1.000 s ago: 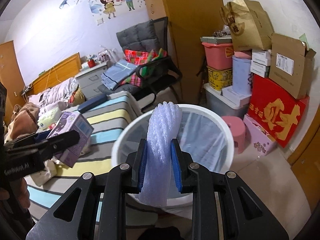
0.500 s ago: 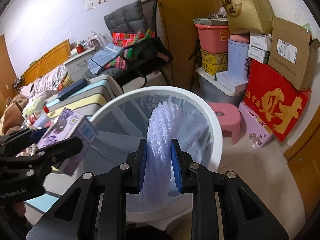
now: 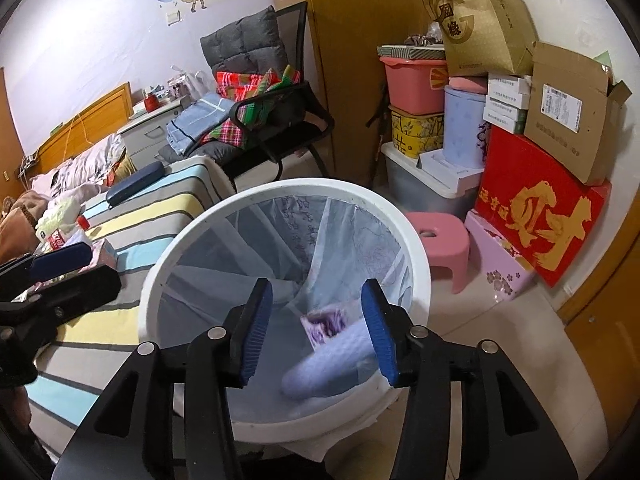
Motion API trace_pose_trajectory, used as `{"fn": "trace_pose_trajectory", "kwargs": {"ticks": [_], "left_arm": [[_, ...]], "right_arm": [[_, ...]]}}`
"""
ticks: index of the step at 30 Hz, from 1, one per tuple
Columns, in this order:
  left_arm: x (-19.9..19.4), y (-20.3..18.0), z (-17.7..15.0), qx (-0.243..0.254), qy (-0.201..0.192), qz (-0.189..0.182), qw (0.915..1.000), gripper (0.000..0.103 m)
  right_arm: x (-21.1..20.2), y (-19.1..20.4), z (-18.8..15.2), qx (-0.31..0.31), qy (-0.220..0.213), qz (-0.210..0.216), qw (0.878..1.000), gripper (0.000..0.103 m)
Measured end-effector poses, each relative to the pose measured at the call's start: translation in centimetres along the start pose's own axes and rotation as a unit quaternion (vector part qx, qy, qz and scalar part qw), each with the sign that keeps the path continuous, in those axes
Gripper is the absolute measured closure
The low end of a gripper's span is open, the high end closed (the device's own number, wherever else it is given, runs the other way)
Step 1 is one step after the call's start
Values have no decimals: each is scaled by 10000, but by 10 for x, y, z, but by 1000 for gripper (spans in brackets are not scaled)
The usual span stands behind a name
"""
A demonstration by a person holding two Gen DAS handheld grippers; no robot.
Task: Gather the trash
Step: 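Open both tools to drop the carton and foam sleeve into the wastebasket, then reach the left tool to the white yogurt cup while the right tool reaches the strawberry milk carton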
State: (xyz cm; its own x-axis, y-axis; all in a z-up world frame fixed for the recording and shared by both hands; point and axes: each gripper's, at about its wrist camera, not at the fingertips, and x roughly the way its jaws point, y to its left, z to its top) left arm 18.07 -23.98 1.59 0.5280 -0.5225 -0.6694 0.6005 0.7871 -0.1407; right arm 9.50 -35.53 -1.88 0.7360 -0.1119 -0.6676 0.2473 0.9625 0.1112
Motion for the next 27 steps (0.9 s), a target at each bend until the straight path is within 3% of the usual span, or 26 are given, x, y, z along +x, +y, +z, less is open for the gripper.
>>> {"fn": "trace_pose_trajectory", "kwargs": {"ticks": [17,27], "left_arm": [[-82,46,-27,-299,-515,508,9969,28],[-127,97,-52,-699,-744,1002,9897,28]], "right_arm": [[-32,46,-7,-157,-410,302,9986,55],[-37,83,-9,-449,-501,633,9957,55]]}}
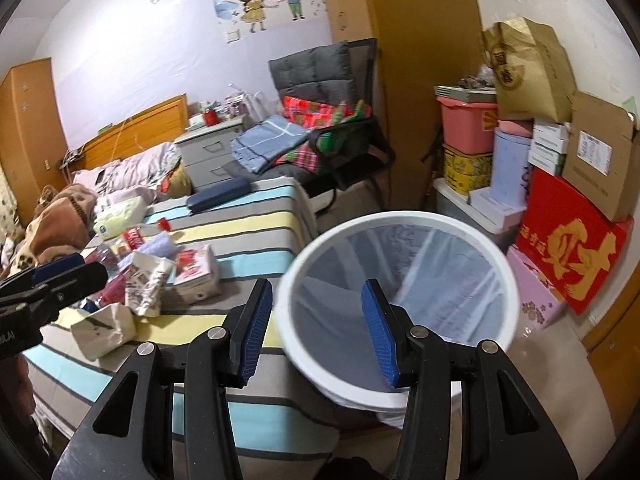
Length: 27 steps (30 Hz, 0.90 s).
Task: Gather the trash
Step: 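Reach the left tool to the white yogurt cup while the right tool reaches the strawberry milk carton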
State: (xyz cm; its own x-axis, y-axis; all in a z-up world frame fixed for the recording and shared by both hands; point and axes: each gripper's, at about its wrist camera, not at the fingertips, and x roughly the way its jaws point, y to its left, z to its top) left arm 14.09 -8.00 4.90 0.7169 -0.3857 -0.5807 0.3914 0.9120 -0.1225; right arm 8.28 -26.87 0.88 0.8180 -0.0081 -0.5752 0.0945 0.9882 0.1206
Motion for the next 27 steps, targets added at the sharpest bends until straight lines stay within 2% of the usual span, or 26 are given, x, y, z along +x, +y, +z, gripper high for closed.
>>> {"fn": "trace_pose_trajectory", "kwargs": {"ticks": [8,15,19,20,21,22,27], "left_arm": [[-20,66,-17,-474,-61,467,9978,28],[-28,123,-28,-876,11,921,9919,28],[-28,144,-35,-1008,72,1034,9895,28],[-27,149,-36,-1041,86,1057,9889,28],[-27,153,-37,-1055,91,1069,9886,28],[-25,157,-38,-1080,118,1094,9880,28],[-11,175,-41,-1180,313,1121,9862,28]], "right_arm": [[13,34,-8,-295,172,326,9989,55],[30,61,-10,-419,345,509,9972,51],[39,75,-10,-537,398,579,9961,49],[42,79,-10,-605,372,623,9955,47],[45,82,-9,-652,385,623,9952,40],[48,84,-9,-691,409,614,9949,36],[68,94,-7,-867,595,689,9921,36]]}}
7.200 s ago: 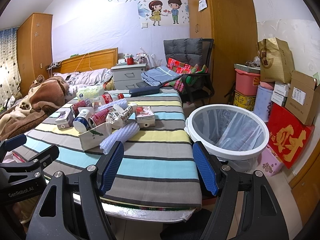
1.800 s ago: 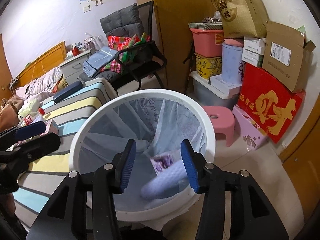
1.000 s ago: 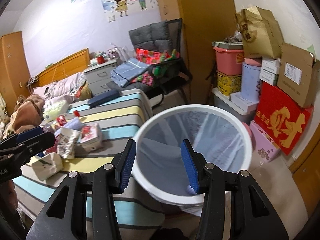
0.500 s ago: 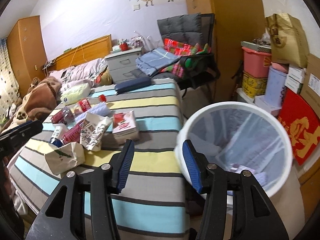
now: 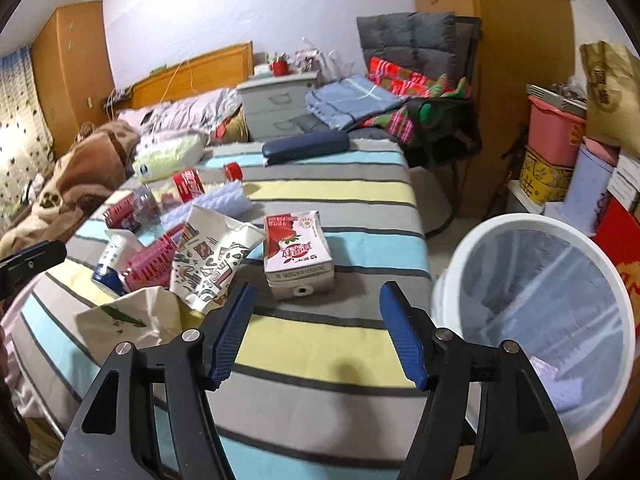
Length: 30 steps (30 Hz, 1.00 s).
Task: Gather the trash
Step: 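Reach the left tool to the white yogurt cup while the right tool reaches the strawberry milk carton, then close the left tool on the yogurt cup while the right tool grips the strawberry carton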
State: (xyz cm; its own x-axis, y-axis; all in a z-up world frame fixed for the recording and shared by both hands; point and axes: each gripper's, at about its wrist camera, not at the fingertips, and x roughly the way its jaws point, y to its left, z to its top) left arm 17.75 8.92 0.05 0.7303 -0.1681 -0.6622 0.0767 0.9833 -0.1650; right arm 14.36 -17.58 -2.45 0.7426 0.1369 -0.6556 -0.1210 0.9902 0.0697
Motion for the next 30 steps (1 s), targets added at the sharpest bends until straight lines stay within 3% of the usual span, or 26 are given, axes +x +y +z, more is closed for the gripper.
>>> {"fn": "trace_pose_trajectory", "kwargs": {"ticks": [9,30], "left_arm": [[41,10,1,-116,414,-66,9991,28],[90,12,7,-117,775,-30,9969,28]], "right_arm": [[27,-2,8,-46,418,133,9990,36],[57,0,23,-256,629,42,9977,34]]}}
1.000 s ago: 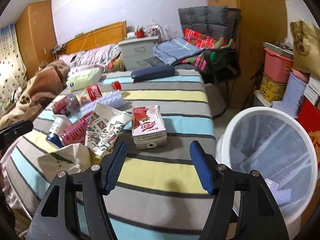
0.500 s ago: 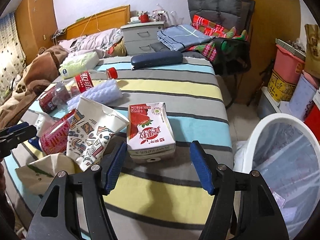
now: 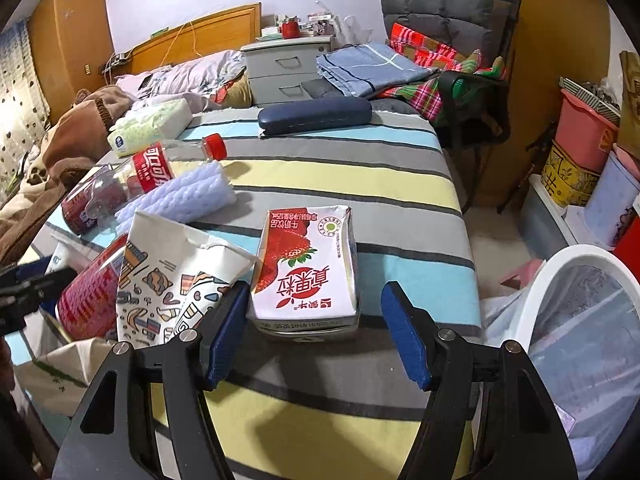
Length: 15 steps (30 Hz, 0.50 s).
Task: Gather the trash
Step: 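Close the left tool on the yogurt cup while the right tool grips the strawberry carton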
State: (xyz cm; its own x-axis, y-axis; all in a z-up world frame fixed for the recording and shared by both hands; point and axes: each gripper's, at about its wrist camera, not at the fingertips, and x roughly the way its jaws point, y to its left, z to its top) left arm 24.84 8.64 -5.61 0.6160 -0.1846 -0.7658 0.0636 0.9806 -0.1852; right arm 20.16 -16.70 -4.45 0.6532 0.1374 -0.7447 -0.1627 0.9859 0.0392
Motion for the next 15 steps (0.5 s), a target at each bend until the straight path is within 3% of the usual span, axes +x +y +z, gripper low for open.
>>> {"fn": "trace_pose_trajectory", "kwargs": {"ticks": [15], "left_arm": [[8,1,3,-168,60,153,9997,28]], "right_arm": [[10,1,10,230,-7,-250,9994,34]]}}
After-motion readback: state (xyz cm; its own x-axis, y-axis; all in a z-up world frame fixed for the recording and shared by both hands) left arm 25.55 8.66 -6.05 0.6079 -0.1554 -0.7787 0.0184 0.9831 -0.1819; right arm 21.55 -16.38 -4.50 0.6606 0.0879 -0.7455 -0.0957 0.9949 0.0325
